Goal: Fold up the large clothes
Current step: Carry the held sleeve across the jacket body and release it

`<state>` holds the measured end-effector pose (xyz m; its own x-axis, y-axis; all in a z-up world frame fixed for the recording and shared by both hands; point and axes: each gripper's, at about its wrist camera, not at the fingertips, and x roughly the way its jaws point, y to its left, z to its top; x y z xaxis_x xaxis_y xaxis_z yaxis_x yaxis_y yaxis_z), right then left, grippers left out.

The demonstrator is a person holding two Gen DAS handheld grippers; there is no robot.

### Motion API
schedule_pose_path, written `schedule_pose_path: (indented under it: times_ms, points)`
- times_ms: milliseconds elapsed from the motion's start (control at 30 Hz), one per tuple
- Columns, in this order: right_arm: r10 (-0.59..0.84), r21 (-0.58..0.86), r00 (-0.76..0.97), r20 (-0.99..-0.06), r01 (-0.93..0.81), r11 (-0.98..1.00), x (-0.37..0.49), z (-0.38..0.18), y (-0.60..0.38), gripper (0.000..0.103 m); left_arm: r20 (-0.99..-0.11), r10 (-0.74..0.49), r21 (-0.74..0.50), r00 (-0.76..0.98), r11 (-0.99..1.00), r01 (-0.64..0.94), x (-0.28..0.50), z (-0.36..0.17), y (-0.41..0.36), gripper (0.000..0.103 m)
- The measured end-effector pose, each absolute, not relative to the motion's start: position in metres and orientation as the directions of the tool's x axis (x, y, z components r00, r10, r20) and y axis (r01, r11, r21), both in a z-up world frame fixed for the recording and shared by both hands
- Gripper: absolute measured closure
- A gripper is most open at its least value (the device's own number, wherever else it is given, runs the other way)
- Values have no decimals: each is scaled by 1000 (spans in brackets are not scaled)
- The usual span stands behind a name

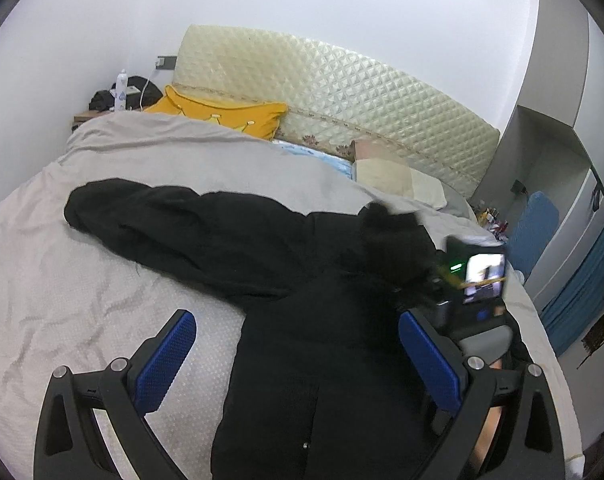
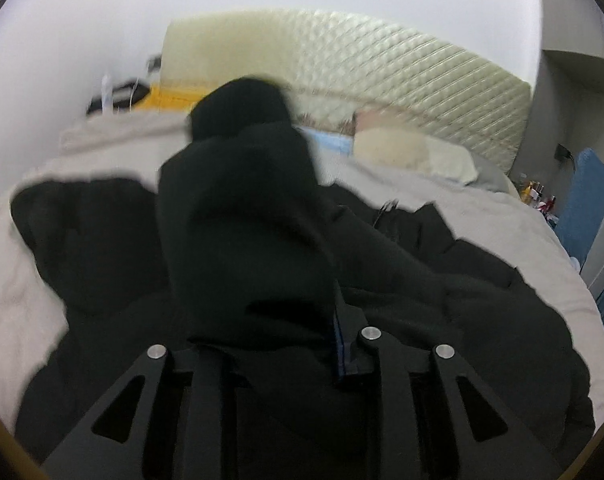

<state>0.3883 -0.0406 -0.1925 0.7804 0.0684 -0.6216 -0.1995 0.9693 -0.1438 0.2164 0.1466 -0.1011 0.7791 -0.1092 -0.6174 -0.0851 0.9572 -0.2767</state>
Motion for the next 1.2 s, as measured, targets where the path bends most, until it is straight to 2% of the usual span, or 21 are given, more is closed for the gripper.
schedule_pose_path:
  times_ms: [100, 167, 200, 233, 267, 500, 700, 833, 1000, 1200]
  points:
    - [36, -191, 755, -655, -211, 959, 386, -216, -34, 64, -630, -114, -271, 768, 959, -79, 221, -107, 145, 1]
    - [43, -200, 754, -655, -228, 953, 383, -221, -31, 48, -637, -116, -265, 762, 962, -74, 223, -111, 143, 1]
    - [54, -197, 753, -656, -240, 951, 381, -220, -32, 35, -639, -117, -261, 760, 963, -72, 224, -113, 142, 1]
    - [61, -198, 746, -663, -253, 947, 380, -219, -31, 28, -643, -114, -258, 758, 963, -74, 225, -114, 141, 1]
    - [72, -191, 741, -667, -263, 946, 376, -223, -27, 26, -646, -112, -257, 755, 963, -77, 226, -115, 142, 1]
    - [191, -18, 750, -633, -261, 965, 349, -193, -54, 24, -637, -99, -242, 764, 967, -77, 219, -109, 135, 1]
    - [214, 61, 789, -576, -220, 974, 312, -156, -89, 24, -613, -79, -197, 786, 979, -56, 205, -94, 118, 1]
    - [213, 78, 814, -540, -204, 976, 289, -135, -106, 24, -592, -45, -145, 804, 988, -52, 192, -85, 108, 1]
    - [210, 122, 837, -505, -172, 978, 257, -109, -133, 24, -580, -28, -126, 814, 990, -56, 181, -76, 103, 1]
    - [190, 111, 864, -467, -155, 982, 211, -82, -160, 21, -559, -21, -125, 829, 990, -59, 170, -71, 101, 1]
